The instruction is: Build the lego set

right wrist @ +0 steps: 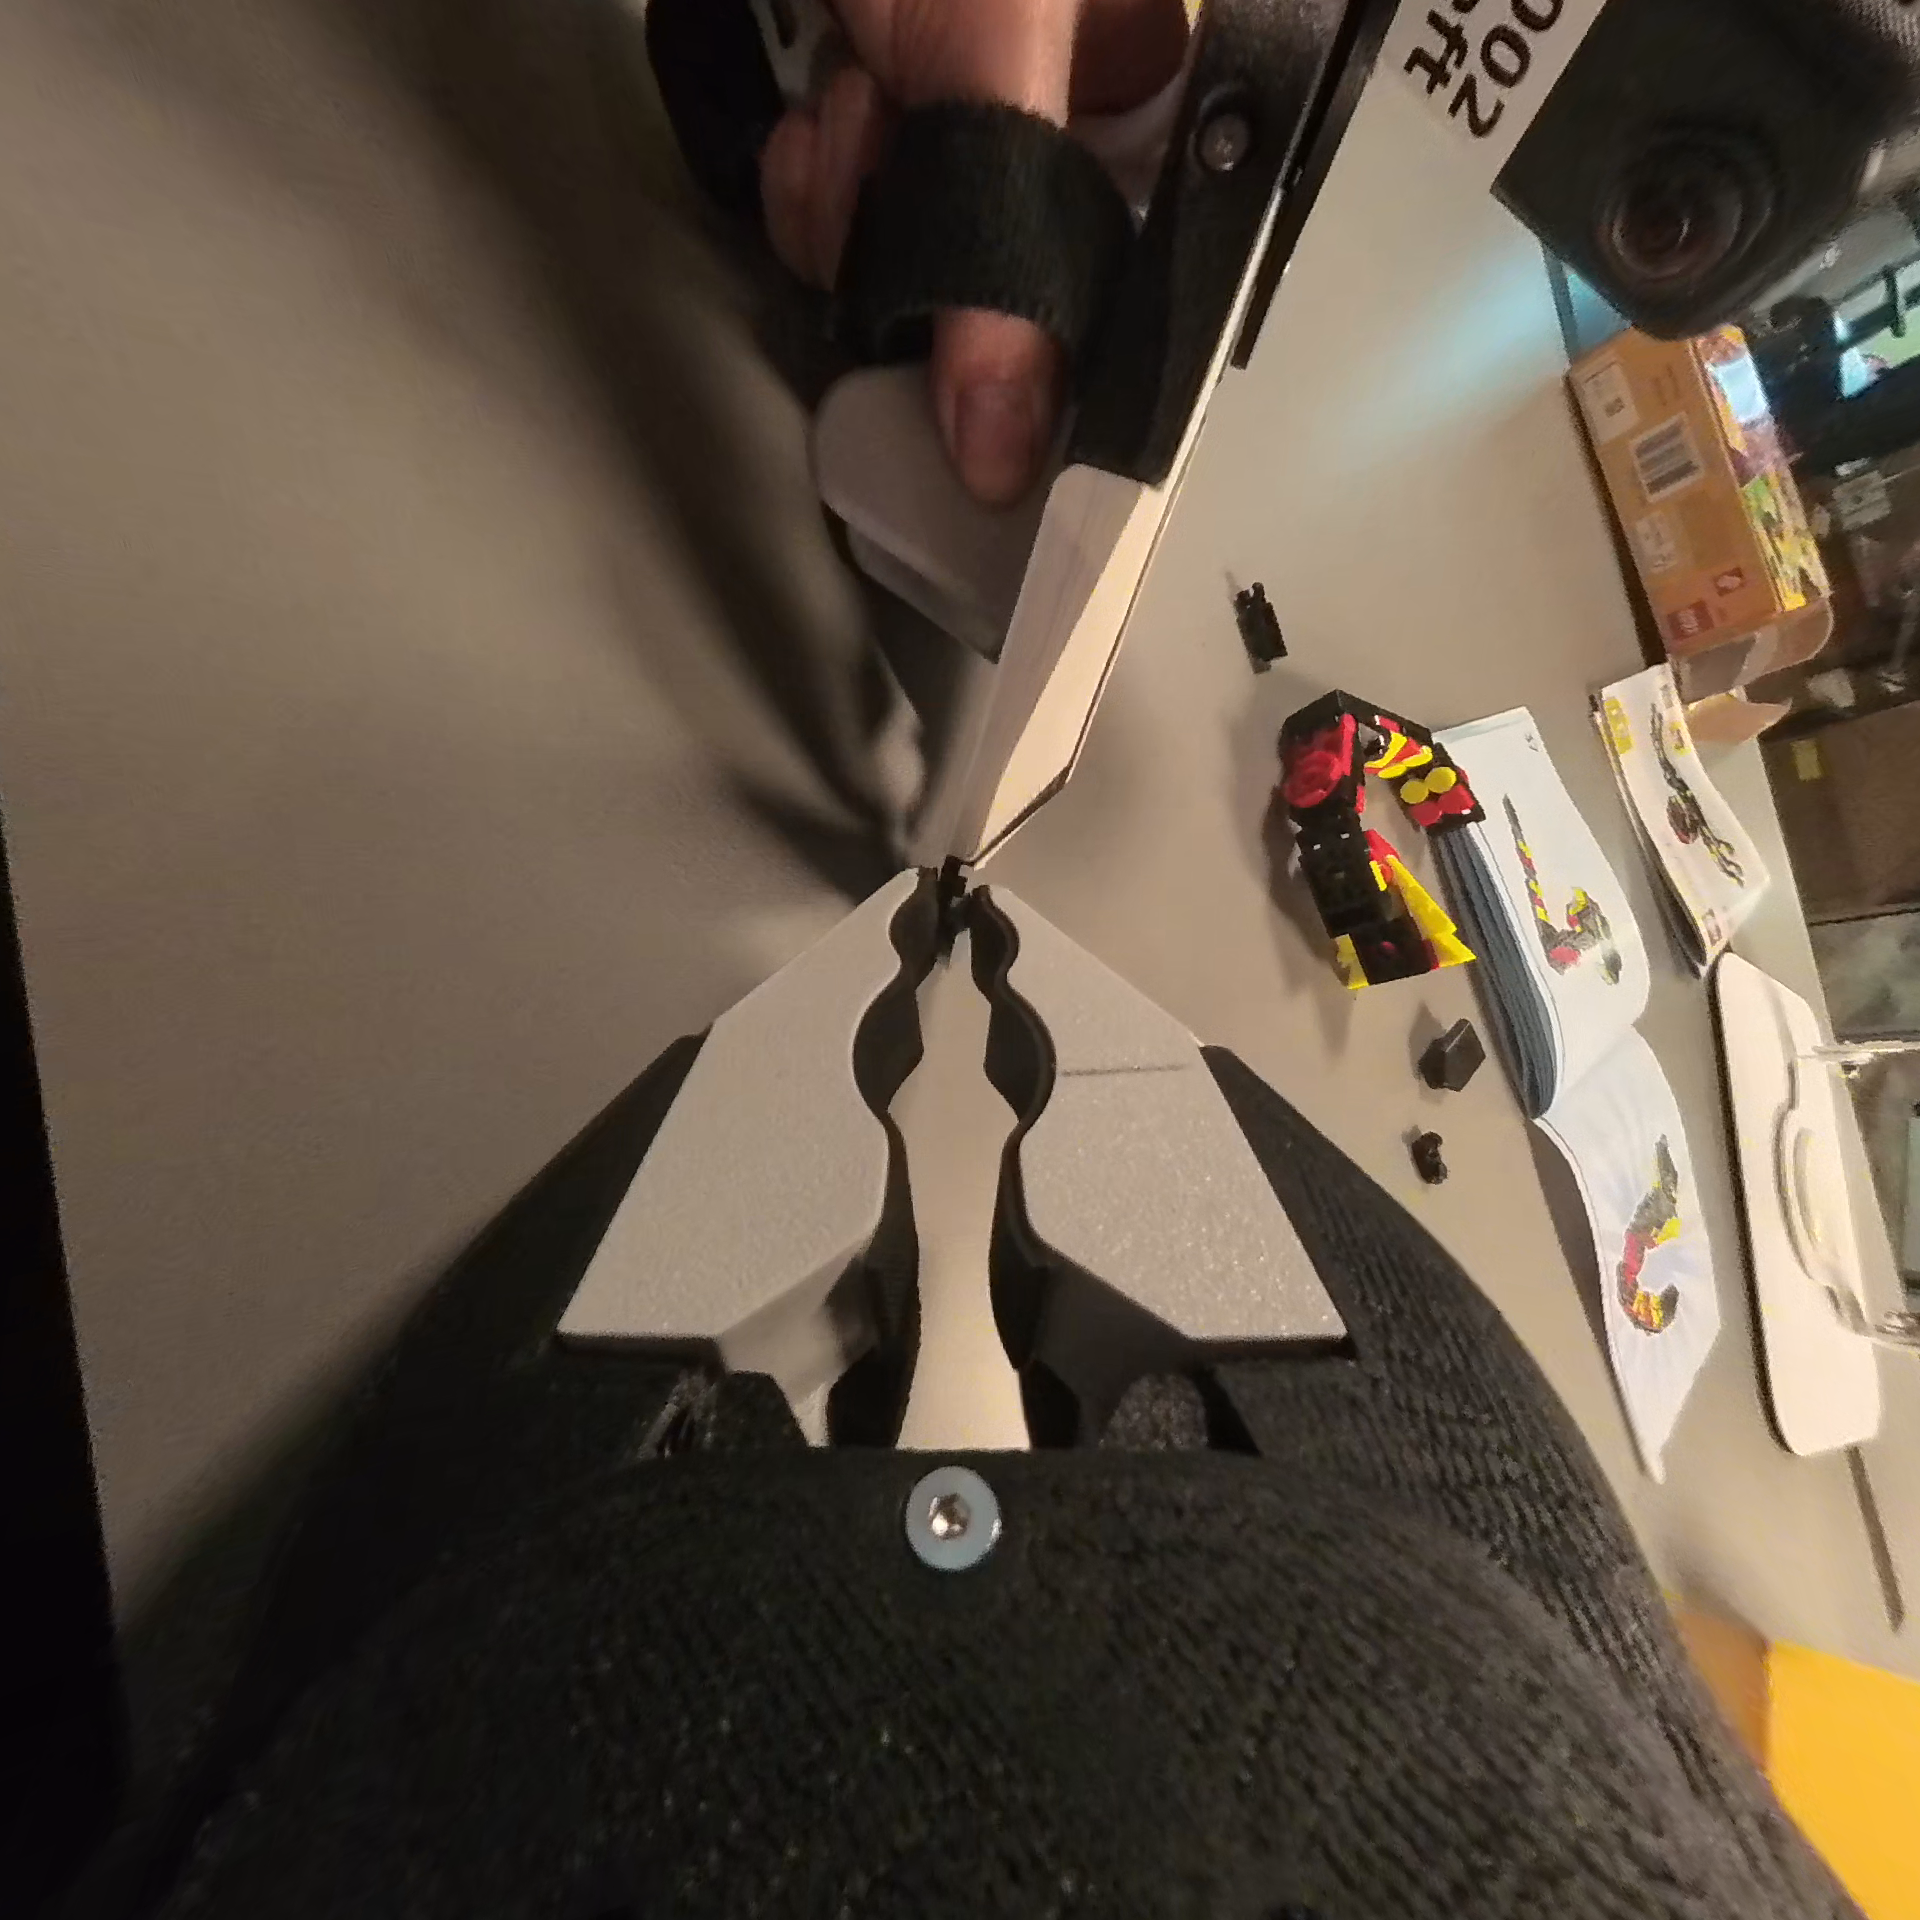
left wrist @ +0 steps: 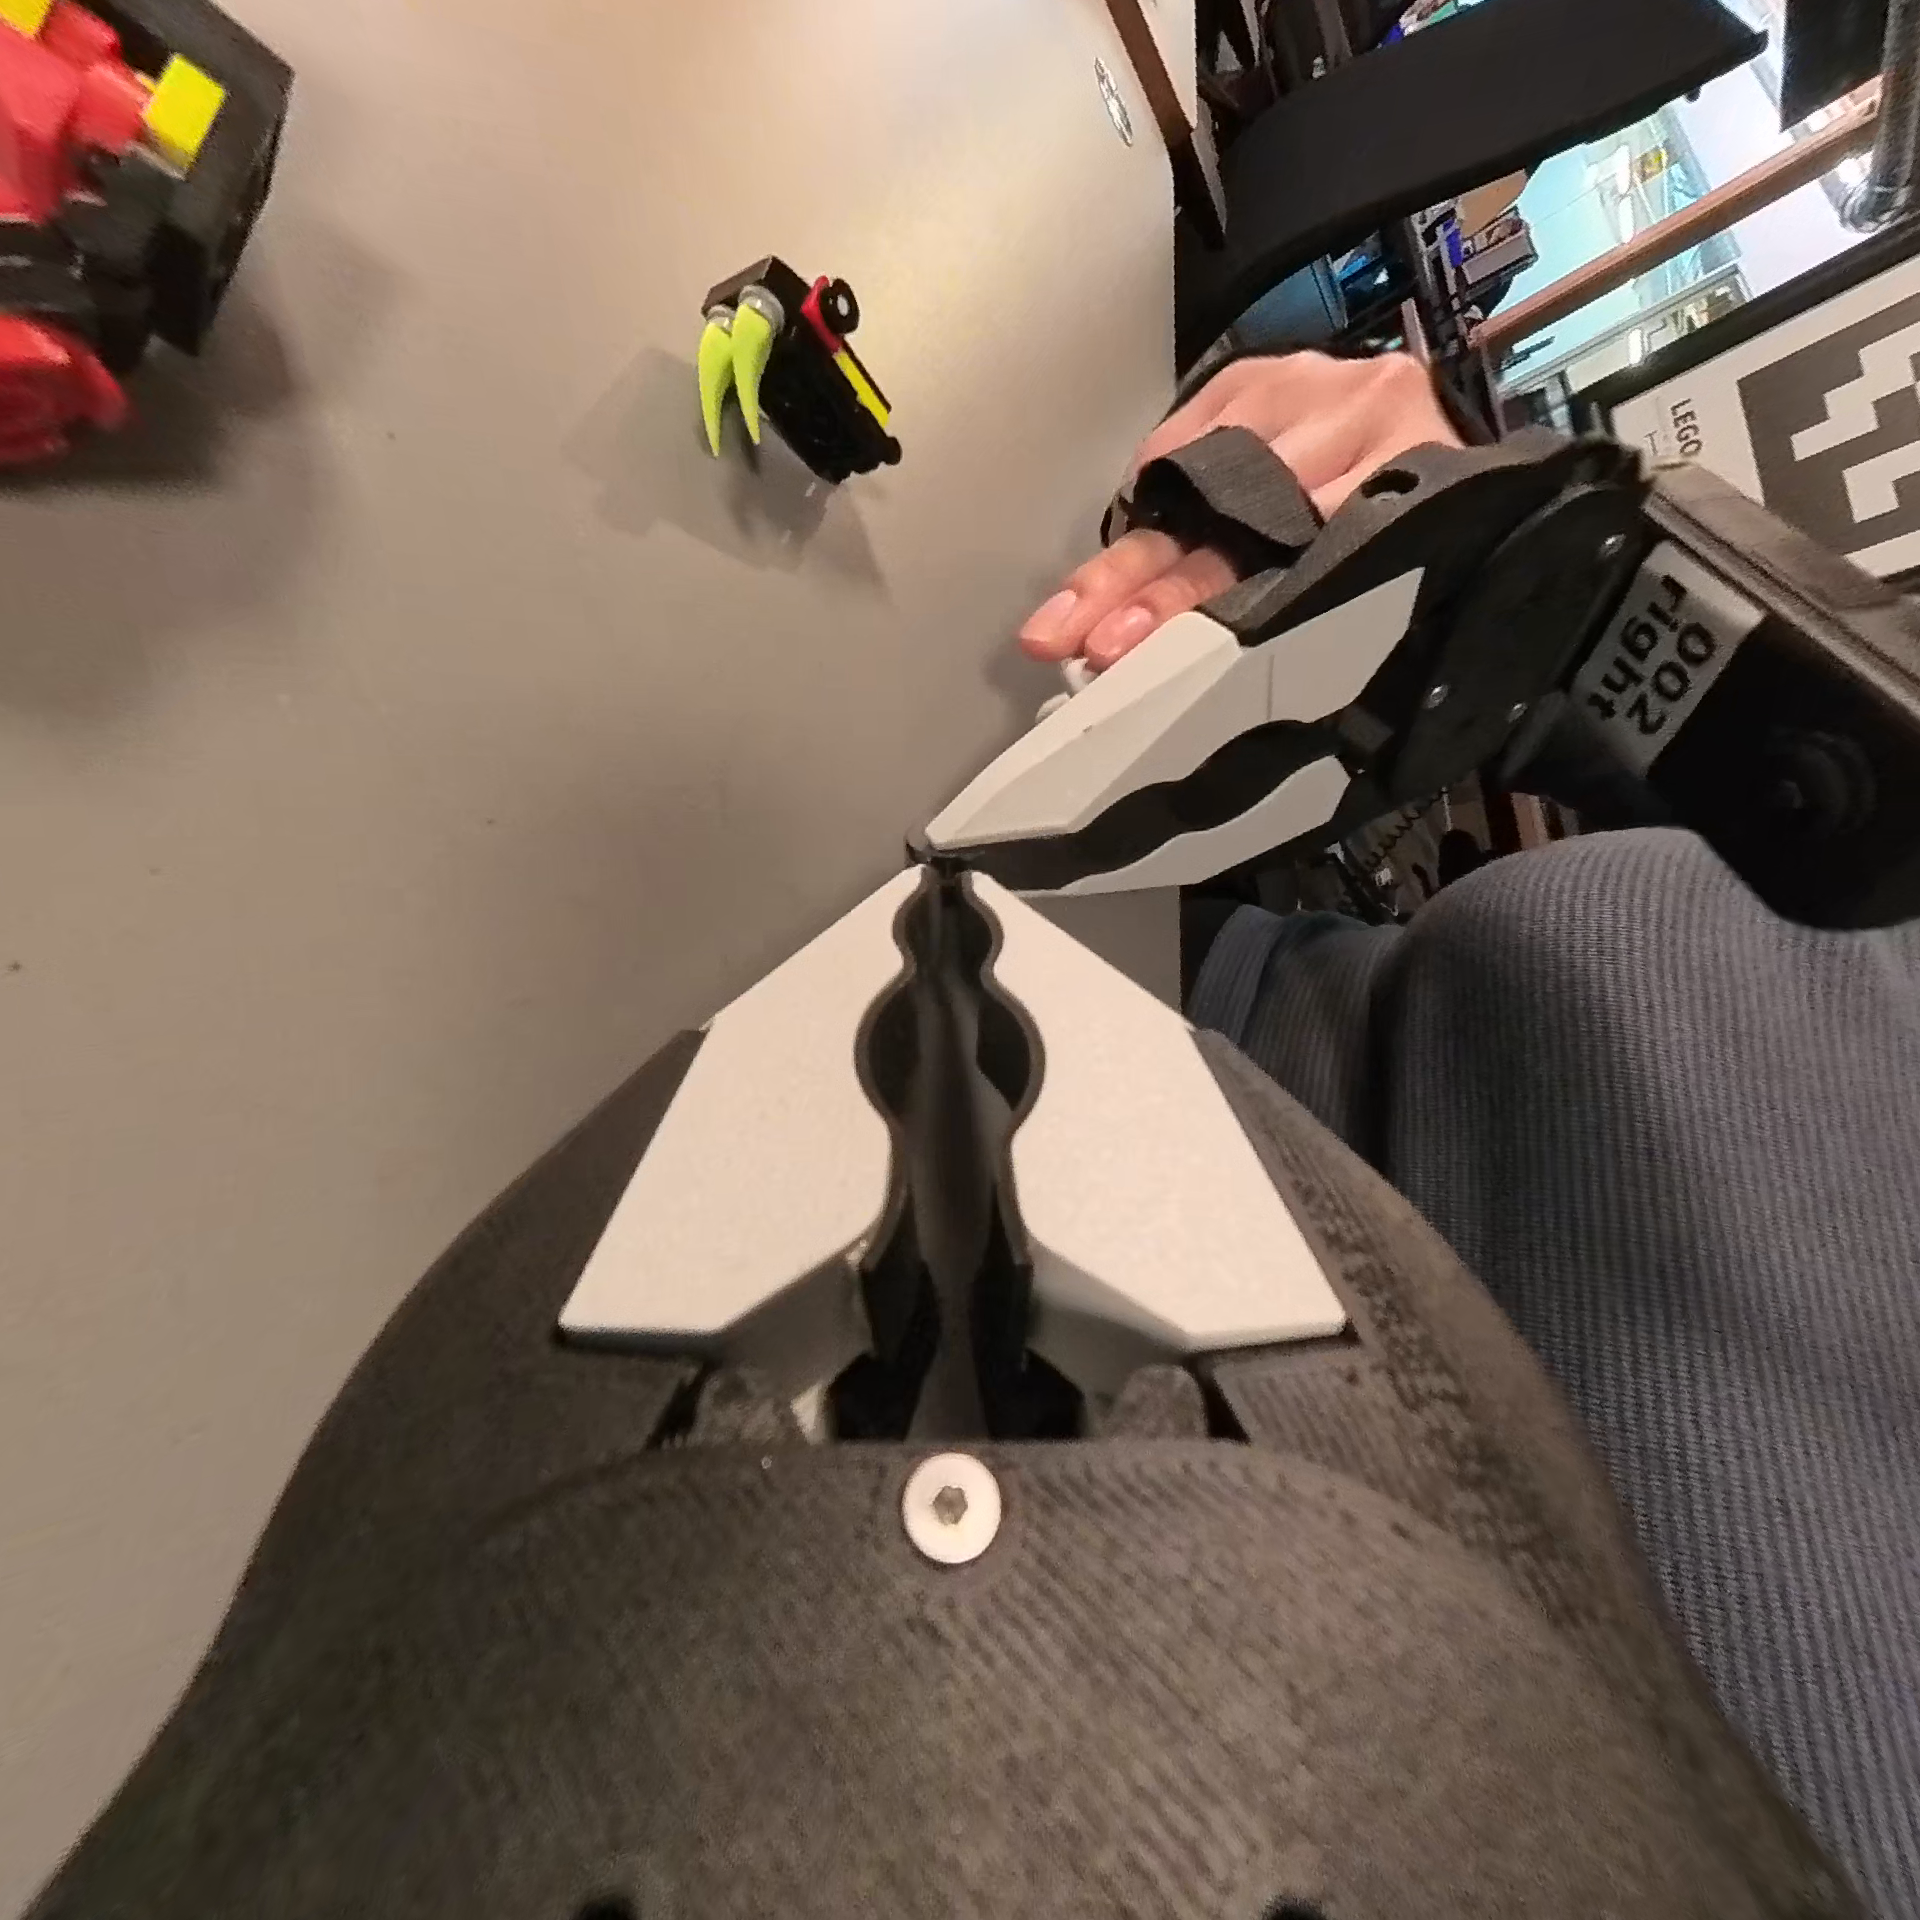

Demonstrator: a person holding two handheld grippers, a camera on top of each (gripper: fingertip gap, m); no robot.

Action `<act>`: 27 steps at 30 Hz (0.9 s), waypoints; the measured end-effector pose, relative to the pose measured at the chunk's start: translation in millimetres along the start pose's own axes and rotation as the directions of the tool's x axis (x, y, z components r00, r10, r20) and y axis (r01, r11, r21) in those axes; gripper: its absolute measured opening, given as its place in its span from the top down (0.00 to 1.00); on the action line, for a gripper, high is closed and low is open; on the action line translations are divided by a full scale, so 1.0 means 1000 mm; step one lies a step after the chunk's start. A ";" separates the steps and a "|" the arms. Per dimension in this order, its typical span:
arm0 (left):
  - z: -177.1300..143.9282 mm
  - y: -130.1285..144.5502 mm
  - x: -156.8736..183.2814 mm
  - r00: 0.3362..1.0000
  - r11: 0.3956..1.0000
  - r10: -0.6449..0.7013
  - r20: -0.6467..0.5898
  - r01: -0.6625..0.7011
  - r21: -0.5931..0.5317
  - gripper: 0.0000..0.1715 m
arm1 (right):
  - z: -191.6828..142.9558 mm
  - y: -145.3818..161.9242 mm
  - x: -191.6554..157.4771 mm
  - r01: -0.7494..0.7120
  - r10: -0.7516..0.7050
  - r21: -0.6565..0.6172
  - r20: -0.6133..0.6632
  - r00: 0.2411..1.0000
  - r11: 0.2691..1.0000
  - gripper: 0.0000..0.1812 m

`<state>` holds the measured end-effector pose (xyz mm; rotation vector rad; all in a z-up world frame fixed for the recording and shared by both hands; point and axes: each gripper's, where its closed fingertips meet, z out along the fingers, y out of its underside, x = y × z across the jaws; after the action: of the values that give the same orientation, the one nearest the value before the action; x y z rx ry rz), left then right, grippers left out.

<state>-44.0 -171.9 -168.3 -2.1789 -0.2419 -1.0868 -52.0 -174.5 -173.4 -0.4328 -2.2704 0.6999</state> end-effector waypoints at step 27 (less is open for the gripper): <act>-0.001 -0.002 -0.002 0.999 0.999 0.034 0.025 -0.034 0.011 1.00 | 0.002 0.000 0.003 -0.214 0.215 0.052 -0.018 0.977 0.976 0.96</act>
<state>-46.7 -170.7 -168.9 -2.1801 -0.2205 -1.0378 -55.4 -173.7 -172.4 -0.6653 -2.1996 0.8531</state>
